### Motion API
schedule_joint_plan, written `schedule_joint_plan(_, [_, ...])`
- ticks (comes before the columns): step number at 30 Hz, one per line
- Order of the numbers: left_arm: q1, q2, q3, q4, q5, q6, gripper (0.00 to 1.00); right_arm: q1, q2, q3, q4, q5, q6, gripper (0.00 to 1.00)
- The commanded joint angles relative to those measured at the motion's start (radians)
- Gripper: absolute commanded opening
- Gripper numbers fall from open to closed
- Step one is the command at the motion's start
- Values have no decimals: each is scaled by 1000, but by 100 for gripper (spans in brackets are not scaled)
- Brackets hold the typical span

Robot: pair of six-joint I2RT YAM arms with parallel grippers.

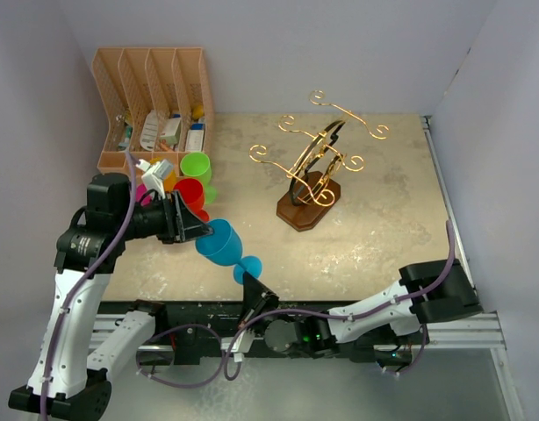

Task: Take the wine glass off the wine glass rack

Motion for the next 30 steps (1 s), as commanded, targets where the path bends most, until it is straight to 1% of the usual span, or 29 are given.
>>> schedule_joint_plan(1, [-10,-14,-24,3,-2,45,29,-7,-10,45,69,36,1,0])
schedule_joint_plan(2, [-10,-13,-28,1,-3,50,19,-7,-12,43,69,36,0,0])
schedule_joint_plan(3, [-10,-12,-30,-4,-8,53,4,-7,-16,41,65,36,3,0])
schedule_joint_plan(4, [-10,-11,-31,-11,-19,58,0,-7,-21,40,61,37,8,0])
schedule_joint_plan(9, [-10,-4,-27,-39,-75,77,0,-8,-73,27,-7,46,59,0])
schedule_joint_plan(10, [-10,-1,-24,-48,-97,81,0,-8,-87,22,-22,52,63,3])
schedule_joint_plan(11, [-10,1,-23,-54,-118,84,0,-6,-100,18,-33,58,89,13])
schedule_joint_plan(12, [-10,6,-22,-61,-142,86,0,-2,-118,15,-59,57,112,32])
schedule_joint_plan(13, [-10,9,-21,-69,-165,89,0,5,-138,14,-106,53,149,48])
schedule_joint_plan(14, [-10,13,-21,-73,-190,91,0,14,-159,13,-149,47,185,58])
schedule_joint_plan(15, [-10,16,-25,-73,-212,89,0,26,-184,10,-190,40,222,61])
schedule_joint_plan(19, [-10,29,-35,-78,-315,79,0,60,-284,3,-302,27,334,64])
schedule_joint_plan(22, [-10,40,-53,-79,-410,69,0,66,-368,10,-327,23,388,65])
schedule_joint_plan(26, [-10,67,-86,-78,-582,49,0,66,-456,112,-427,1,569,66])
schedule_joint_plan(30, [-10,97,-111,-73,-743,5,0,63,-464,186,-422,43,607,66])
